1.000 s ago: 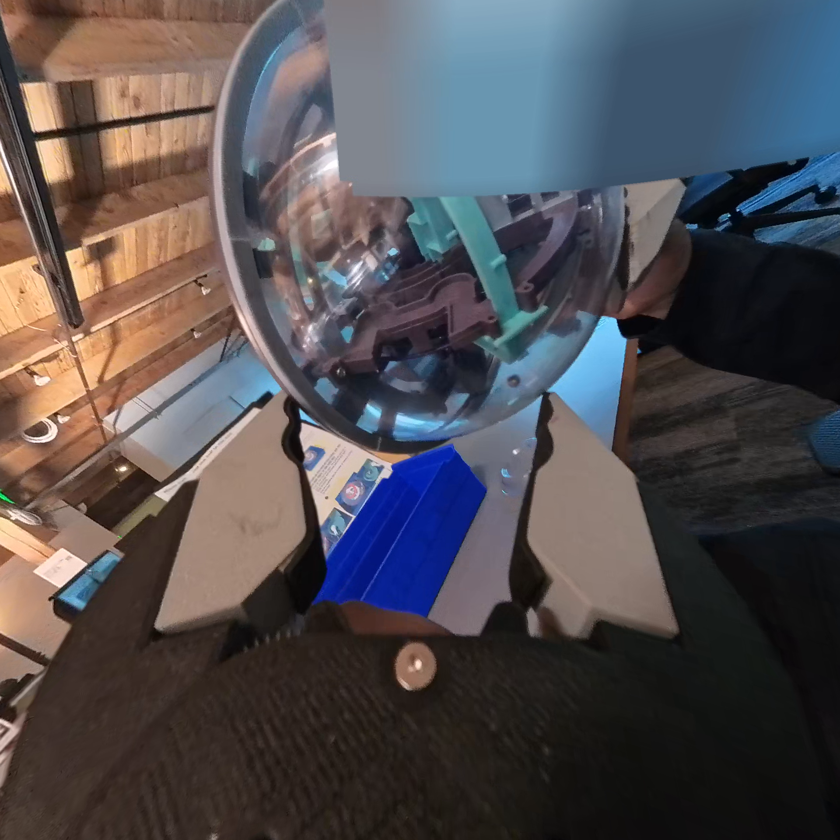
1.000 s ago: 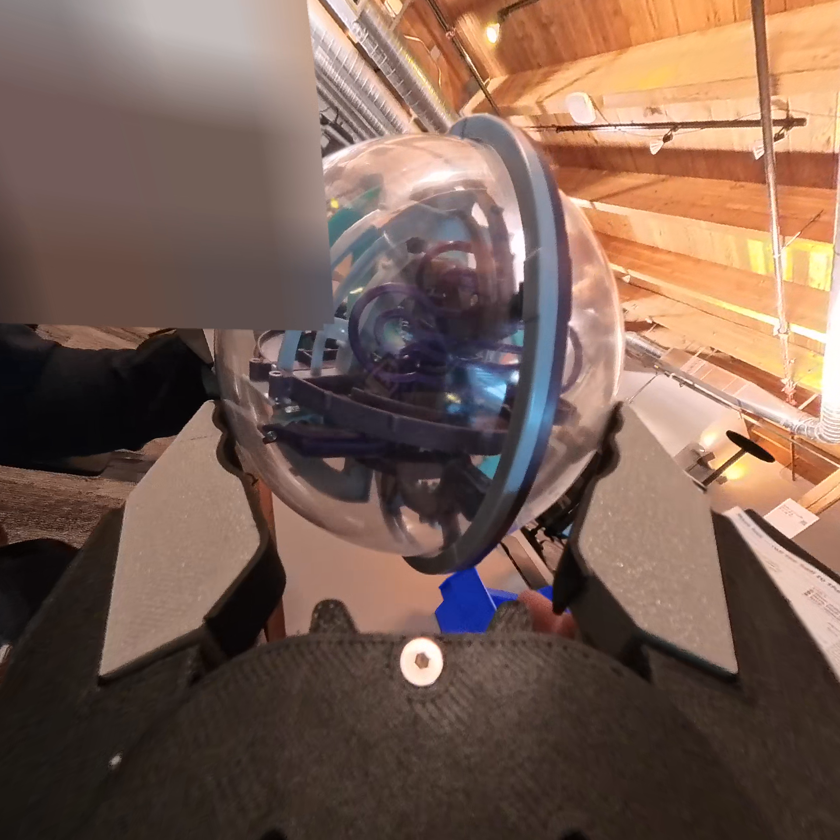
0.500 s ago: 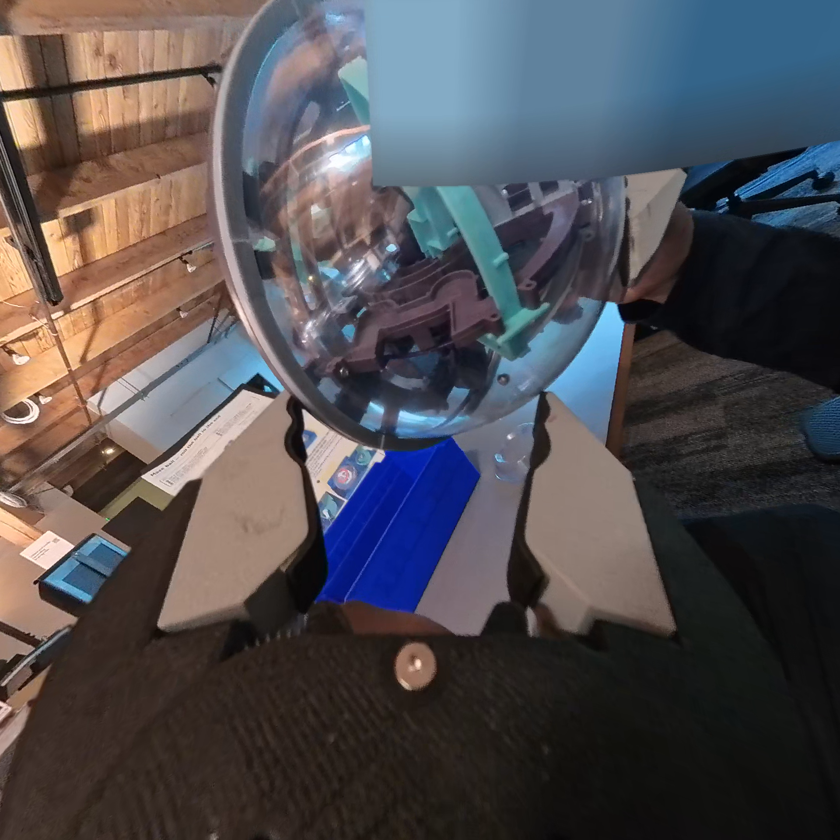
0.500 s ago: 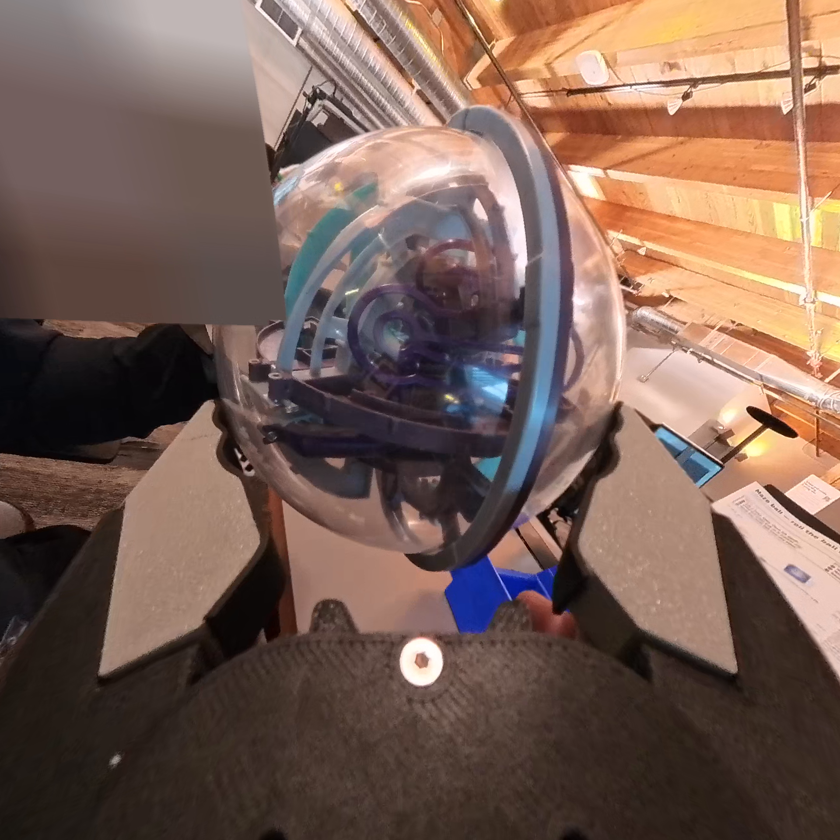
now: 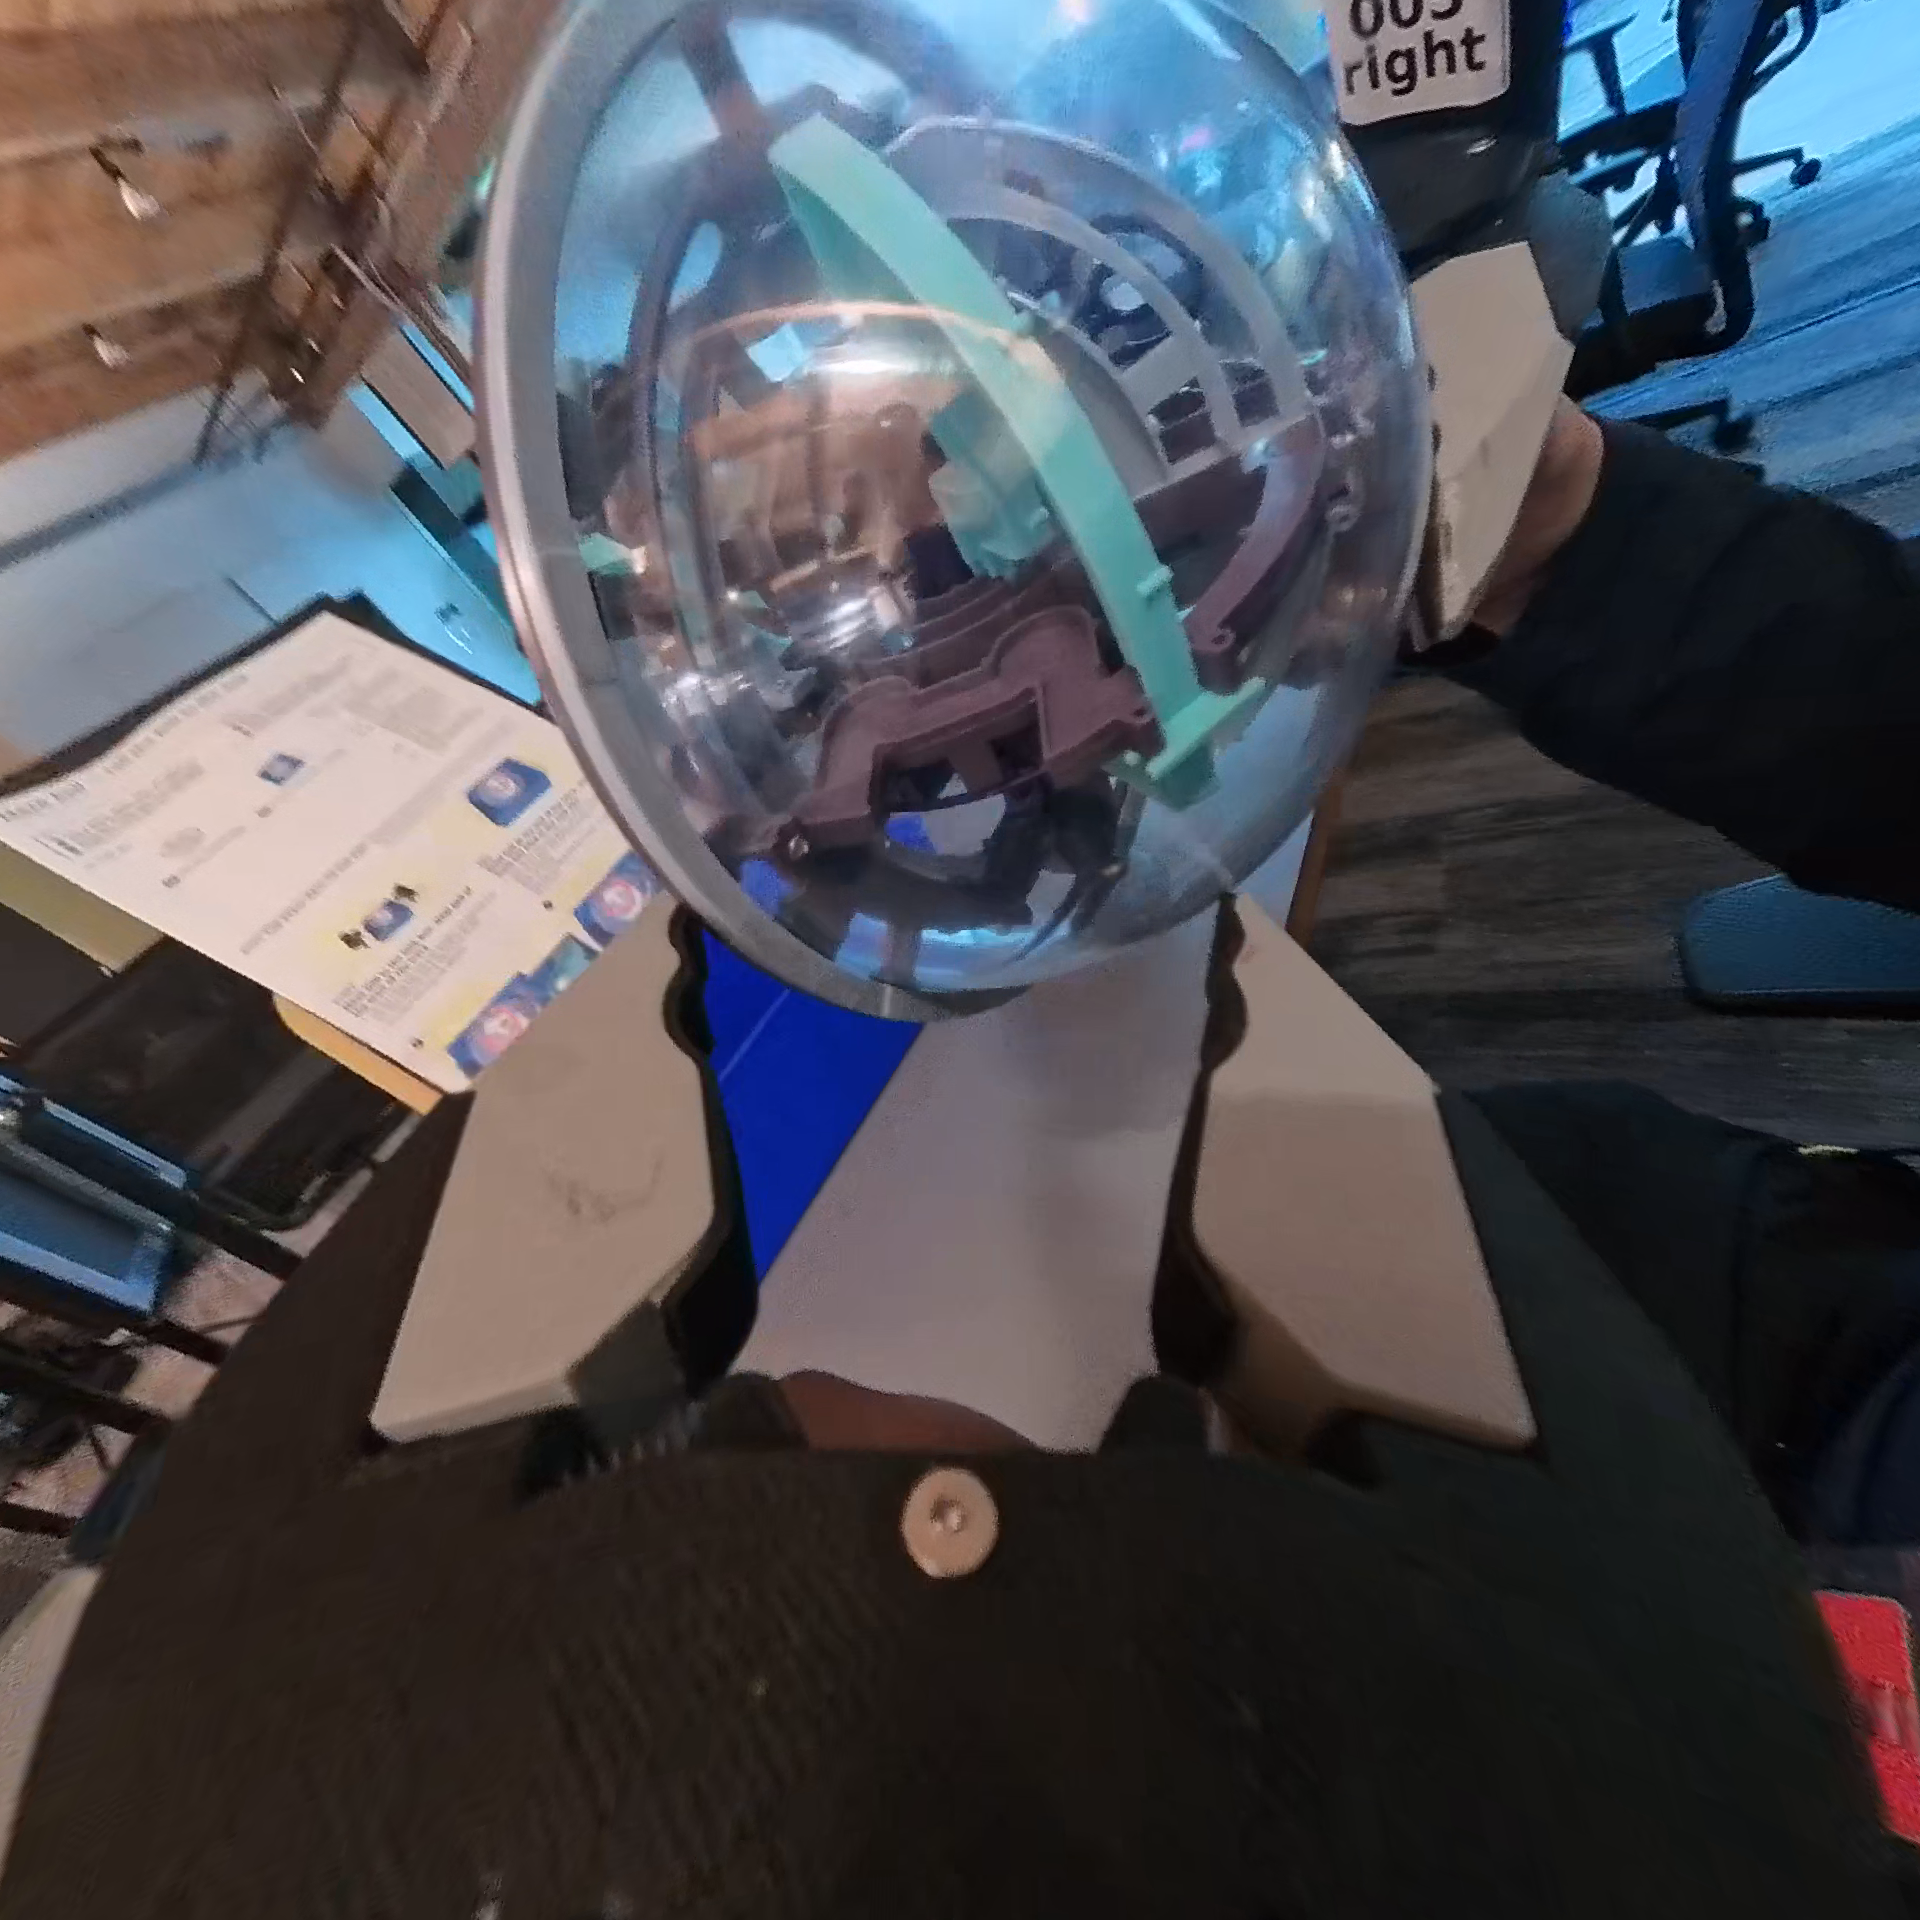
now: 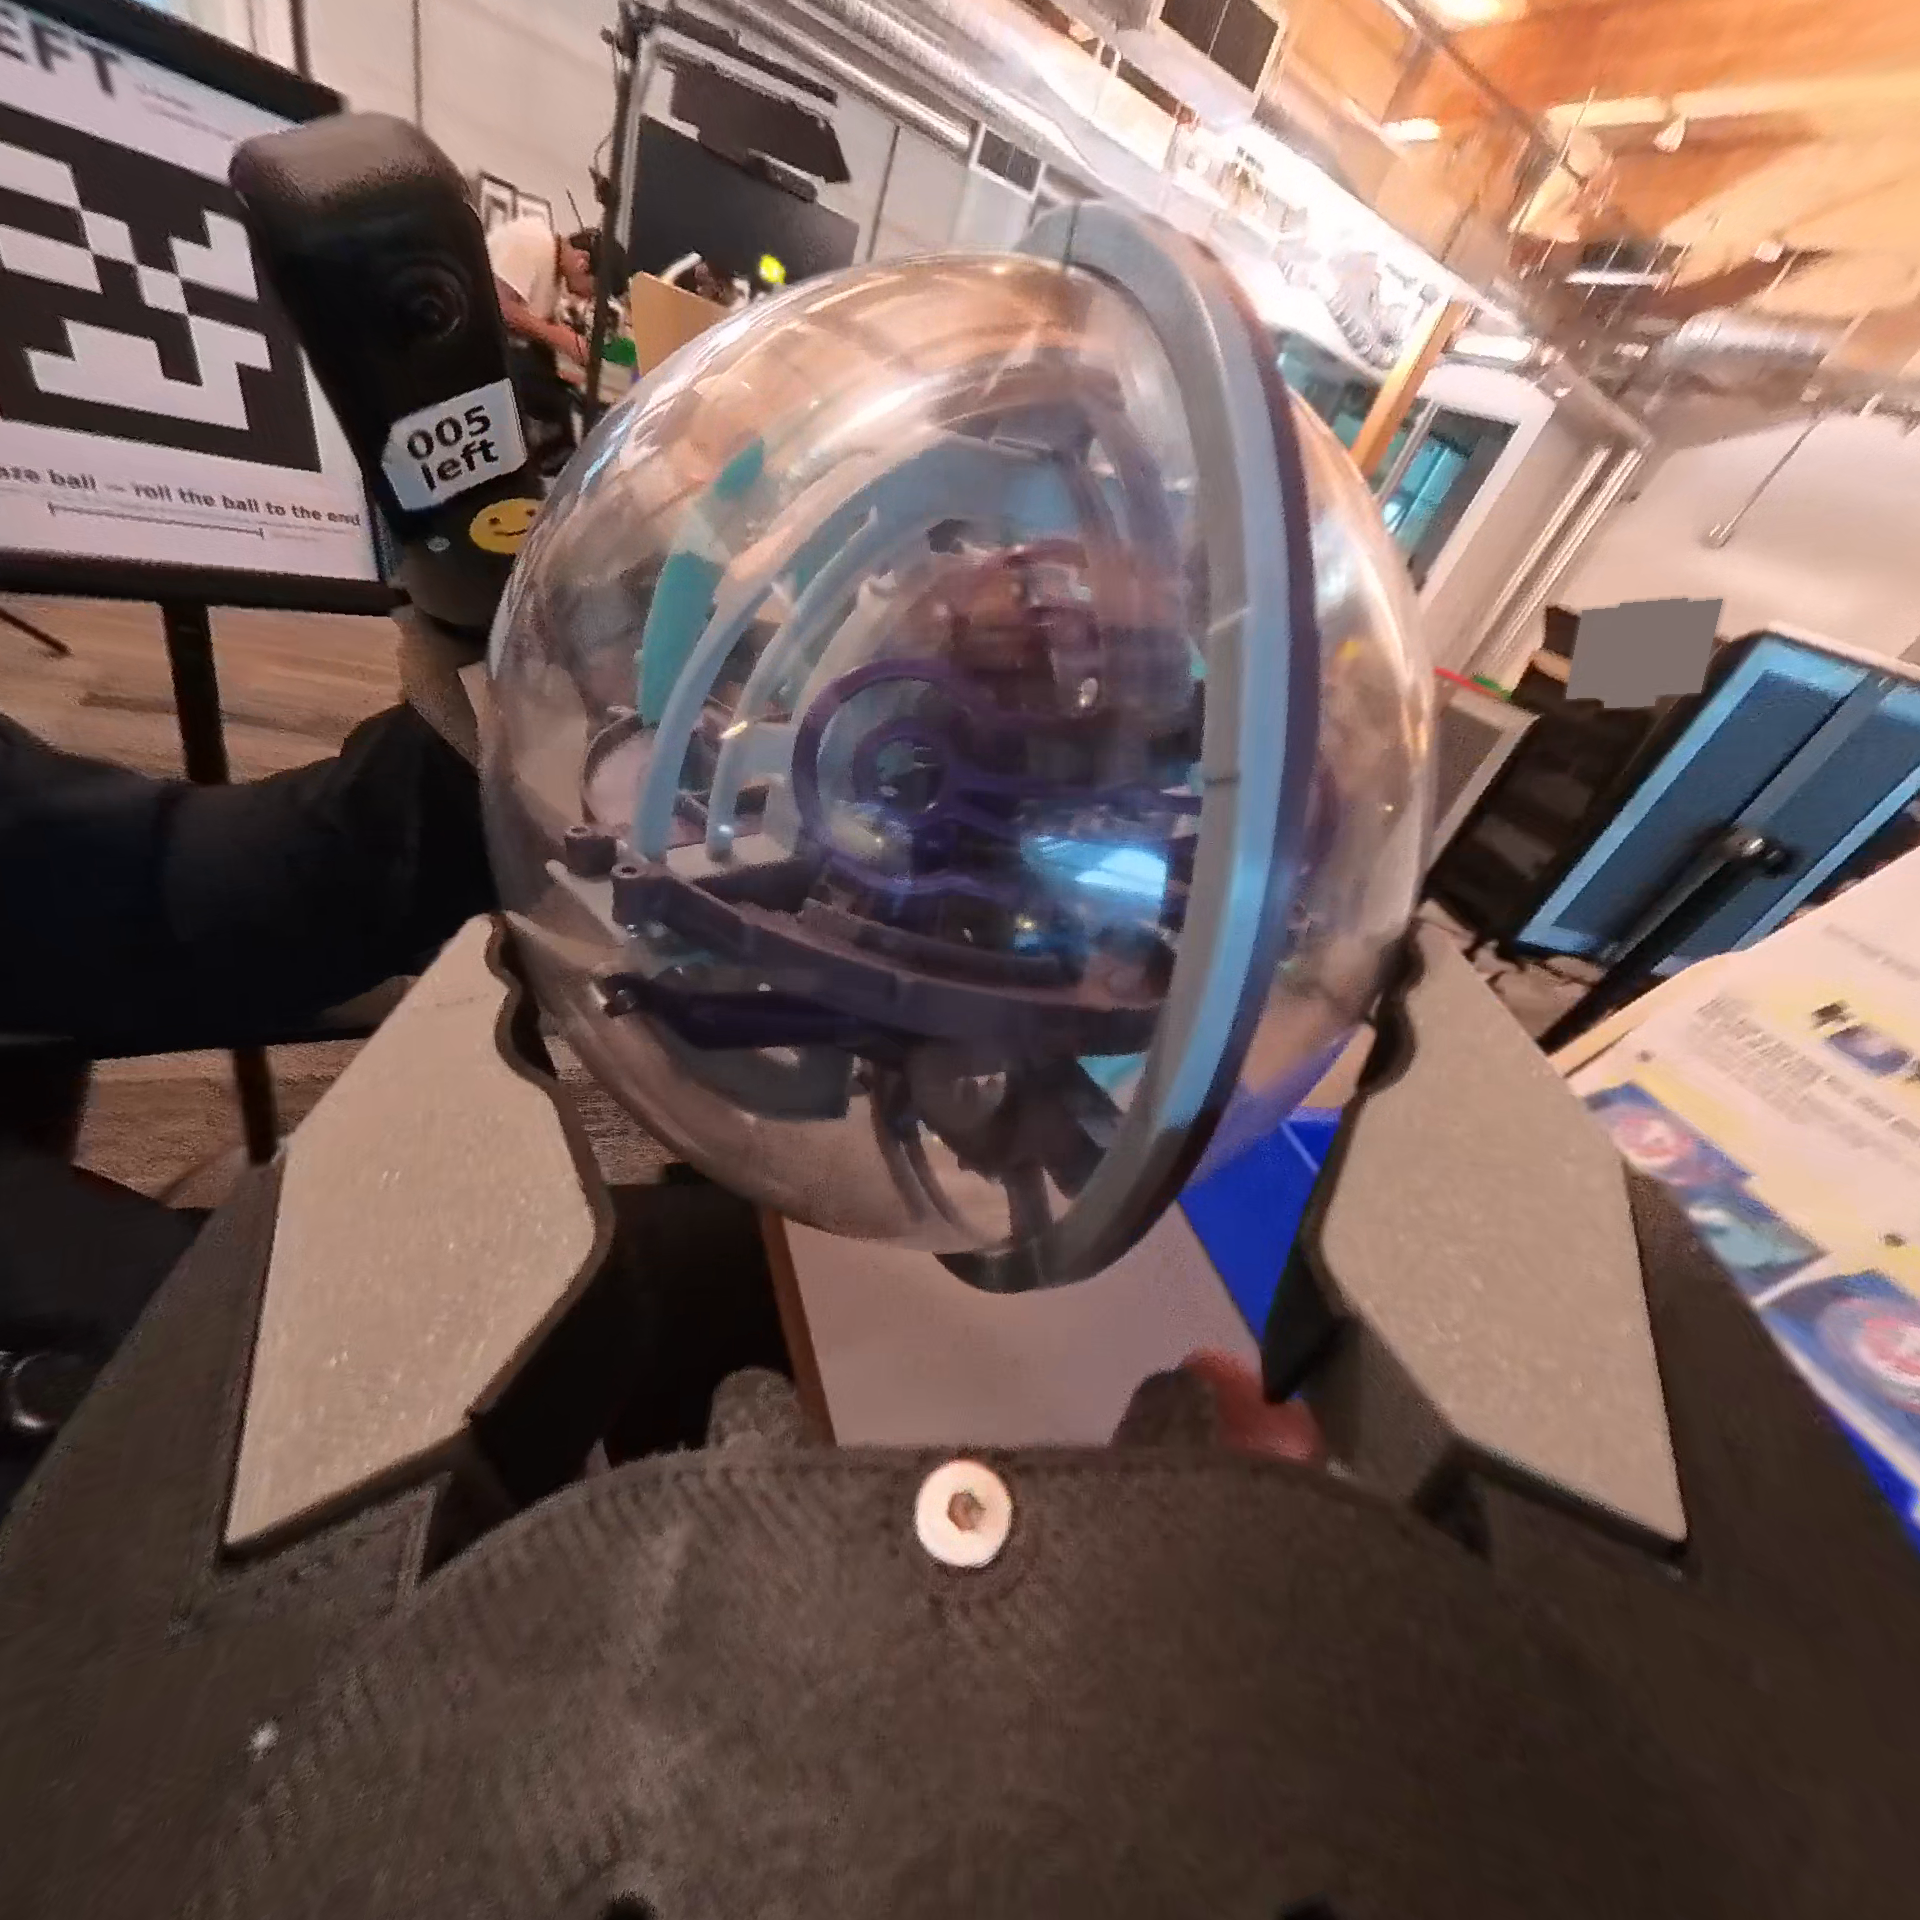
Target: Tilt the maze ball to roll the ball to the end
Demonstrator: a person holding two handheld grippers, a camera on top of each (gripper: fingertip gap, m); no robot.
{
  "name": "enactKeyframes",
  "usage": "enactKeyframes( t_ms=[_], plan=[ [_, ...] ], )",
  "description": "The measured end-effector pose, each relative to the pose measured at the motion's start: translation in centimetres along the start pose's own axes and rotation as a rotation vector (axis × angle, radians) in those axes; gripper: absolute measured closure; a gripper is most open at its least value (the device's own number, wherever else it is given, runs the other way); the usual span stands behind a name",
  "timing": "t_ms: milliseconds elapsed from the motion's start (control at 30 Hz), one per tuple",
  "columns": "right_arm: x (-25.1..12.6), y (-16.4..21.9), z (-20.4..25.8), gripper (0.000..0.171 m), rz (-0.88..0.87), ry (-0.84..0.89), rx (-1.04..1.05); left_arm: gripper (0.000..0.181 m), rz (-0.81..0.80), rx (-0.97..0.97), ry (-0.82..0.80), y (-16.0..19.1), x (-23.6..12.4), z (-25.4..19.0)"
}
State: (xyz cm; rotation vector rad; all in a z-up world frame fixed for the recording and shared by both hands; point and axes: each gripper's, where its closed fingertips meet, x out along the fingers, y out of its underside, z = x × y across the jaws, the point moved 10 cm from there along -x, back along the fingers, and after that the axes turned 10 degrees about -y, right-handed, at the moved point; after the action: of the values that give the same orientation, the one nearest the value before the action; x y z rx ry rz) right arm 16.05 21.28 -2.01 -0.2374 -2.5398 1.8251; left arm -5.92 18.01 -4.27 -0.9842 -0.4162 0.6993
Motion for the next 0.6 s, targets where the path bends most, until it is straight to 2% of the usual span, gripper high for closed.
enactKeyframes(
  t_ms=[333, 600],
  plan=[
    [0.8, 2.3, -1.9, 0.017, -0.01, -0.043, 0.149, 0.087, 0.091, -0.07, 0.022, 1.5, 0.8, 0.8],
    [0.7, 2.6, -2.0, 0.018, -0.098, -0.113, 0.159, 0.088, 0.086, -0.004, -0.031, 0.1, -0.2, 0.2]
  ],
)
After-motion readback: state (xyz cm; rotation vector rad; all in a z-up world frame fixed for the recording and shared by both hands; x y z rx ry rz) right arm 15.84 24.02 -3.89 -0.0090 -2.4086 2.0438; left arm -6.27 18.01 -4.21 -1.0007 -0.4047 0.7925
